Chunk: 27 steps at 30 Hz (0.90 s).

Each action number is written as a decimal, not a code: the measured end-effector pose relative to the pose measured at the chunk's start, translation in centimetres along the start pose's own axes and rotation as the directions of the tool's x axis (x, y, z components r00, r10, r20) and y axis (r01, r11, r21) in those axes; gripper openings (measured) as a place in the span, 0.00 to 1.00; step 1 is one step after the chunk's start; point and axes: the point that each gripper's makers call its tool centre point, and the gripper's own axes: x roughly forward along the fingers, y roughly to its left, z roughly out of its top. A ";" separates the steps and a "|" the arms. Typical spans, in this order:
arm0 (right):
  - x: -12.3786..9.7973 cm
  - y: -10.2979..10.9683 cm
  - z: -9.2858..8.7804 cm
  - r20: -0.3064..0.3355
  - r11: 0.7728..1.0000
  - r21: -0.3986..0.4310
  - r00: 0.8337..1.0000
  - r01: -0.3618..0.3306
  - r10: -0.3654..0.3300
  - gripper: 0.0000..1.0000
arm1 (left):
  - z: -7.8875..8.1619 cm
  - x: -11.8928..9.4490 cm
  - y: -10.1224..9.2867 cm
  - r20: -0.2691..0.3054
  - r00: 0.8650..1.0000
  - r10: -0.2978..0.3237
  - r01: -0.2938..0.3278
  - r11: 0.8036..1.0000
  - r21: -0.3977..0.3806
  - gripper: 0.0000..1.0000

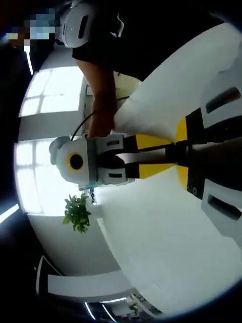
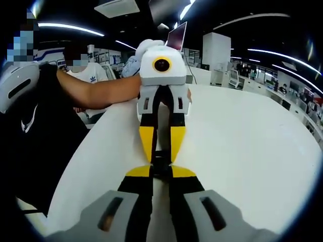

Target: Snap the two parts of the plastic buckle together until the buckle closes and remains connected.

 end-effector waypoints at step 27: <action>-1.0 -3.1 -0.5 -0.002 0.994 0.033 0.994 0.106 -0.106 0.10 | -0.4 -3.3 8.5 0.001 0.907 0.421 -0.421 0.907 -0.024 0.88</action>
